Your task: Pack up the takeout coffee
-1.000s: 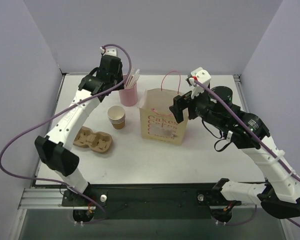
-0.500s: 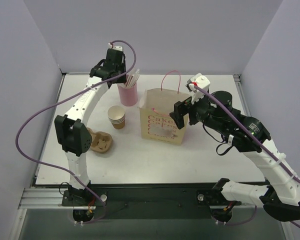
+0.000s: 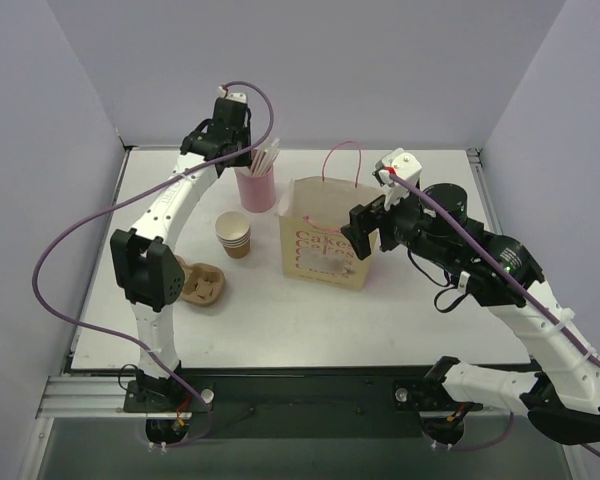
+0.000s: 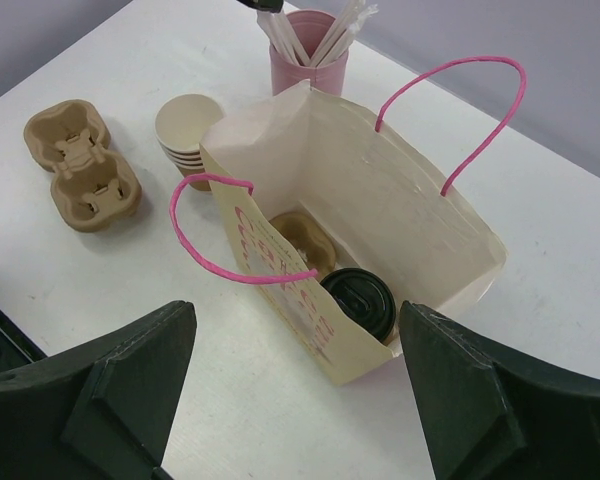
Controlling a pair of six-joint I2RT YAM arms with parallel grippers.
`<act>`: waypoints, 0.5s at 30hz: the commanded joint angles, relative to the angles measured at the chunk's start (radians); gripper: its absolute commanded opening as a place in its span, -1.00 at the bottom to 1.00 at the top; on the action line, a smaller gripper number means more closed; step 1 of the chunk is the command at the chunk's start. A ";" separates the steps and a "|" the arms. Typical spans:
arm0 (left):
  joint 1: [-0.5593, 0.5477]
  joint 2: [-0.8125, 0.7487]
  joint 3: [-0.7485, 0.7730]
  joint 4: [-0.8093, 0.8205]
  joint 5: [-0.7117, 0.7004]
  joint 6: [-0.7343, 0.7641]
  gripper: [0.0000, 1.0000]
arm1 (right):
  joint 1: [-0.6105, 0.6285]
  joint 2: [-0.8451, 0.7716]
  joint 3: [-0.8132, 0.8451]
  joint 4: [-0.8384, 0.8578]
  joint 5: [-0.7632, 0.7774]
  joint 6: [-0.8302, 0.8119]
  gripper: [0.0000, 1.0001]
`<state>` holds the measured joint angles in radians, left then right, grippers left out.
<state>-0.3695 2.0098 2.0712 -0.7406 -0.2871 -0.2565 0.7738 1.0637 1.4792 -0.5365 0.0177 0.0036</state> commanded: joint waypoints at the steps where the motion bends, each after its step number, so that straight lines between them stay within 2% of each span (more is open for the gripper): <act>1: 0.004 -0.022 -0.022 0.058 -0.001 0.014 -0.22 | 0.005 -0.002 -0.003 0.012 0.004 -0.017 0.69; 8: 0.003 -0.023 -0.031 0.067 0.000 0.029 -0.42 | 0.005 -0.008 -0.007 0.013 0.008 -0.013 0.69; 12: -0.002 -0.029 -0.010 0.073 -0.007 0.048 -0.65 | 0.007 -0.014 -0.011 0.012 0.011 -0.008 0.69; 13: -0.005 -0.032 -0.007 0.076 -0.009 0.056 -0.79 | 0.005 -0.013 -0.013 0.012 0.013 -0.007 0.69; 15: -0.008 -0.037 0.009 0.081 -0.011 0.062 -0.88 | 0.005 -0.011 -0.011 0.012 0.010 -0.007 0.69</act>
<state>-0.3714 2.0098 2.0396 -0.7189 -0.2874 -0.2241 0.7738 1.0637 1.4776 -0.5362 0.0185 -0.0032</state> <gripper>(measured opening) 0.104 0.846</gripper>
